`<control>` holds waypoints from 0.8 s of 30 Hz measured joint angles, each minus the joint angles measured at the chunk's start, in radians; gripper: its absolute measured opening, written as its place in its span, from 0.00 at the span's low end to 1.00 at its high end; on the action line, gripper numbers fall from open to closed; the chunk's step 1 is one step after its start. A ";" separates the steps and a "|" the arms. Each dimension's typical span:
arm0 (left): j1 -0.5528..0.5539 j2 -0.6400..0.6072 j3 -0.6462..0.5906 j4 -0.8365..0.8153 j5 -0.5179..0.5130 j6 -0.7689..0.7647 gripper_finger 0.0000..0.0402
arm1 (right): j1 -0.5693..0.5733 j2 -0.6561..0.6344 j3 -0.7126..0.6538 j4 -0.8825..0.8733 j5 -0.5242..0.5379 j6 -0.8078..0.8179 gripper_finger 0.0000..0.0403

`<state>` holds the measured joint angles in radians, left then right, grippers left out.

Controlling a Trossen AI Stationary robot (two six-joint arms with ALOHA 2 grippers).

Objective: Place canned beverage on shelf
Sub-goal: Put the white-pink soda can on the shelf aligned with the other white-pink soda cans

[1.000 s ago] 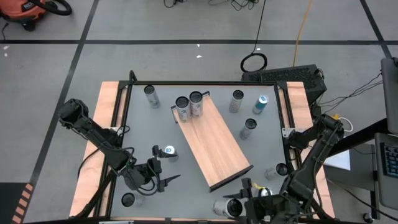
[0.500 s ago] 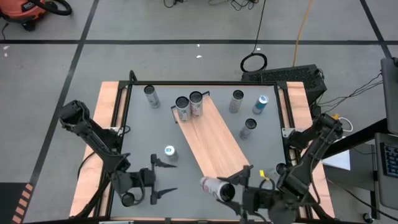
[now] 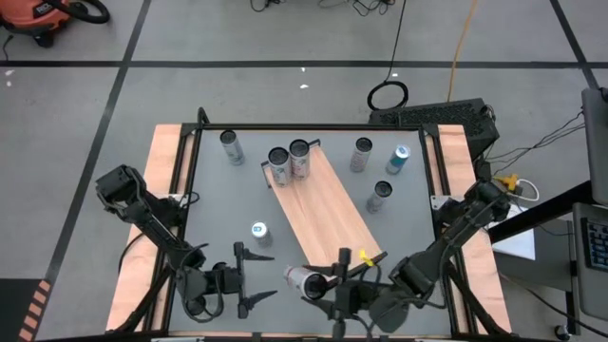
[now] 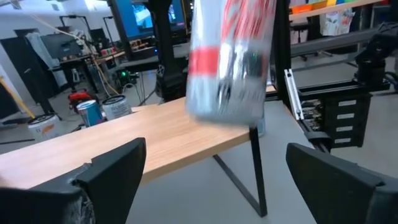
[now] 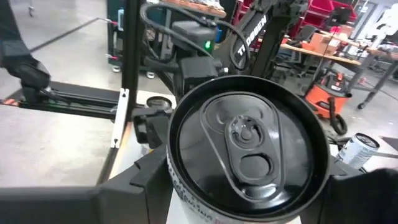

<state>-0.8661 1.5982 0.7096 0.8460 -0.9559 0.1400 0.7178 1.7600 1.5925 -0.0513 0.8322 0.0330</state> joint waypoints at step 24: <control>0.063 0.000 0.001 0.017 -0.003 -0.029 0.96 | -0.123 0.071 0.000 0.205 -0.133 -0.069 0.52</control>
<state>-0.8036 1.5978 0.7105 0.8633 -0.9589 0.1112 0.5949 1.8305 1.5925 0.1539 0.6991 -0.0360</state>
